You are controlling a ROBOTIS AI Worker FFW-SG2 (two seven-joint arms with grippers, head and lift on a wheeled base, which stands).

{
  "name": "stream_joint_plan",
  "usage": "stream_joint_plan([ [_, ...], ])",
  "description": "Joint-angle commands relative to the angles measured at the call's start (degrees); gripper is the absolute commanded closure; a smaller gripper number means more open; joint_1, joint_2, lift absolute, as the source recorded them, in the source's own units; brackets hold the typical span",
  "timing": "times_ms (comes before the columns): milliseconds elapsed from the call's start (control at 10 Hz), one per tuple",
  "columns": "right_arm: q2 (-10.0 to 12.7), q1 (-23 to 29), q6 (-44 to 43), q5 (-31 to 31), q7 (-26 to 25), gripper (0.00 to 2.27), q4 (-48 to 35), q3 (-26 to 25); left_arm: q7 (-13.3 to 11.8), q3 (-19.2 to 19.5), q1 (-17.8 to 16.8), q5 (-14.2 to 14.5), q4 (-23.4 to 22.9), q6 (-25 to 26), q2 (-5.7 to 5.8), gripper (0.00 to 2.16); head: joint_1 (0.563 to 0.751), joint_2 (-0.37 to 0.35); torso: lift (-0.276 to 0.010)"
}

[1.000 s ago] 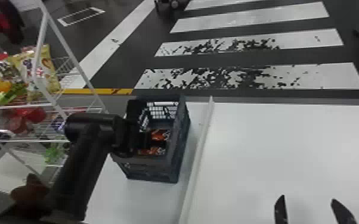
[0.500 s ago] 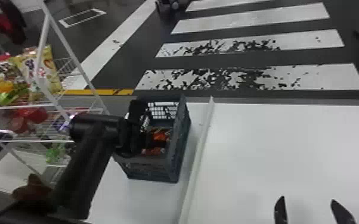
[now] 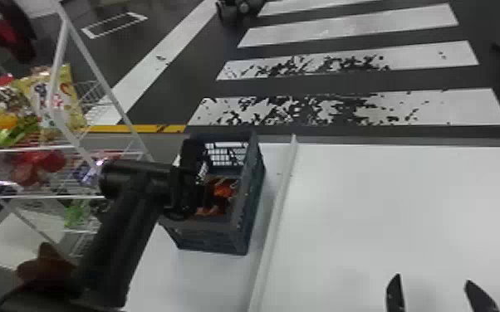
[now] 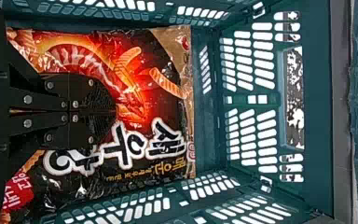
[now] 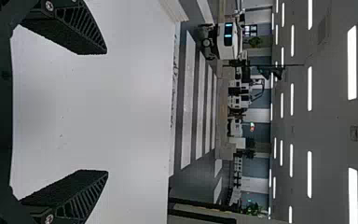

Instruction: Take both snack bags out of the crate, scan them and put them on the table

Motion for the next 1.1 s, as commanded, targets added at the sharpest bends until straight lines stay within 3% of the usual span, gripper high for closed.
stream_joint_plan([
  [0, 0.1, 0.0, 0.0, -0.1, 0.0, 0.08, 0.1, 0.0, 0.0, 0.1, 0.2, -0.2, -0.5, -0.8, -0.07, 2.14, 0.695, 0.350, -0.092],
  [100, 0.1, 0.0, 0.0, -0.1, 0.0, 0.08, 0.1, -0.1, 0.1, 0.4, 0.7, -0.1, -0.9, -1.4, -0.07, 2.14, 0.695, 0.350, -0.092],
  [400, 0.1, -0.1, 0.2, -0.1, 0.0, 0.08, 0.3, -0.1, 0.0, 3.7, 3.9, -0.7, -9.9, 1.4, 0.02, 2.14, 0.695, 0.350, -0.092],
  [700, 0.1, -0.4, 0.5, -0.1, 0.0, 0.08, 0.3, 0.0, 1.0, 7.0, 5.0, -0.4, -11.4, 2.0, -0.86, 2.14, 0.695, 0.350, -0.092],
  [800, 0.1, -0.5, 0.5, 0.0, 0.2, 0.08, 0.4, 0.0, 1.7, 6.8, 5.0, -0.3, -11.4, 2.0, -0.95, 1.83, 0.695, 0.350, -0.092],
  [900, 0.1, -0.6, 0.7, -0.1, 0.3, 0.08, 0.6, 0.0, 2.3, 6.7, 5.1, -0.3, -11.4, 1.8, -1.04, 0.84, 0.695, 0.350, -0.092],
  [1000, 0.1, -0.7, 0.9, 0.0, 0.3, 0.08, 0.7, 0.1, 2.2, 6.5, 5.1, -0.5, -11.3, 1.8, -0.95, 0.17, 0.695, 0.350, -0.092],
])
